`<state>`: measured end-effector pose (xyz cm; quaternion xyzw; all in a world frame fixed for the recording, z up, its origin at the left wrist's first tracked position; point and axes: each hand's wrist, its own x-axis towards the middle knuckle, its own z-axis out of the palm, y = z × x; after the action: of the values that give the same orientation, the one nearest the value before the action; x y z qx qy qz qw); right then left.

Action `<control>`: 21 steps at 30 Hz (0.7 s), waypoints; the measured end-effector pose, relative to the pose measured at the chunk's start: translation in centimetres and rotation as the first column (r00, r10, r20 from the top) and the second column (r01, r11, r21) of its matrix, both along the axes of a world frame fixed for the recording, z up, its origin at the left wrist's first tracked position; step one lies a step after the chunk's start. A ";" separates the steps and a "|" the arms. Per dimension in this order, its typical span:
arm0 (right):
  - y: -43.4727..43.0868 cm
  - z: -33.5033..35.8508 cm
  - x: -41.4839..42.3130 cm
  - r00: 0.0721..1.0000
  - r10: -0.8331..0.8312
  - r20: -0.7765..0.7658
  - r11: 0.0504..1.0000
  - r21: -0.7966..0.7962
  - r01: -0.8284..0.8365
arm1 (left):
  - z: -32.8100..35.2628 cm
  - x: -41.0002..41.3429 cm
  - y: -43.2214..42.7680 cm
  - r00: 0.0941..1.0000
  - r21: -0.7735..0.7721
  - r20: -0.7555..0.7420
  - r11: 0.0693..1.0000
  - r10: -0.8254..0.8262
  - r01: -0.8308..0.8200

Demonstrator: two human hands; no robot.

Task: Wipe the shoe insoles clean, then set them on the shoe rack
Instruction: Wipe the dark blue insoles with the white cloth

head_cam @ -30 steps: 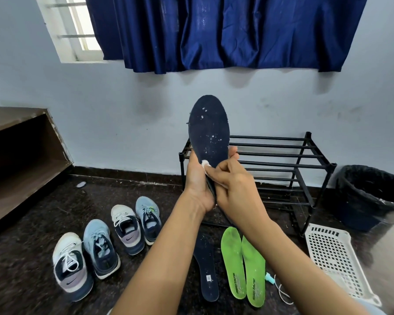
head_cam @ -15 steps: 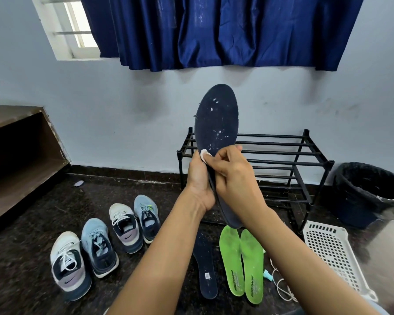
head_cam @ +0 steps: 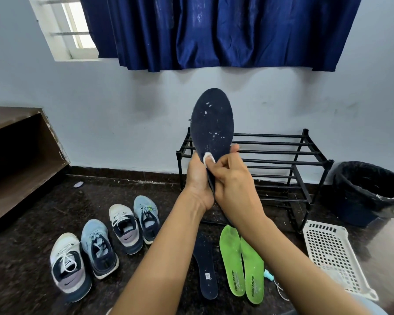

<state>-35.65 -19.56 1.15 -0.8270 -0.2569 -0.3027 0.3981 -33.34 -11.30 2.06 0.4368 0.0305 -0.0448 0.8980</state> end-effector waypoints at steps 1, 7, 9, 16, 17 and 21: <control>0.1 -0.1 0.0 1.000 -0.013 -0.007 1.000 -0.019 0.012 | 0.0 0.0 0.1 1.000 -0.004 0.005 1.000 0.009 -0.009; -0.2 0.4 0.5 0.995 -0.098 0.014 0.994 -0.037 0.098 | 0.2 -0.1 -0.2 1.000 -0.040 0.004 0.999 -0.021 0.021; -0.1 -0.3 0.0 0.998 -0.067 -0.015 0.997 -0.038 0.066 | 0.2 -0.2 -0.1 1.000 -0.029 -0.009 1.000 -0.005 0.005; -0.6 -0.1 0.6 0.993 -0.106 -0.045 0.994 -0.023 0.105 | 0.5 -0.4 -0.2 0.999 -0.027 -0.013 0.999 -0.029 0.029; -0.4 -0.6 0.1 0.995 -0.093 -0.039 0.994 -0.052 0.091 | 0.6 -0.5 -0.1 1.000 -0.020 -0.017 1.000 -0.018 0.018; -0.8 0.8 1.2 0.984 -0.053 -0.173 0.993 0.094 0.070 | 0.7 -0.7 -0.2 1.000 -0.052 0.002 0.998 -0.029 0.030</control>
<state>-34.46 -20.32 1.96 -0.8364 -0.1811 -0.2556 0.4497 -33.99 -11.47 2.79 0.4137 0.0223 -0.0586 0.9082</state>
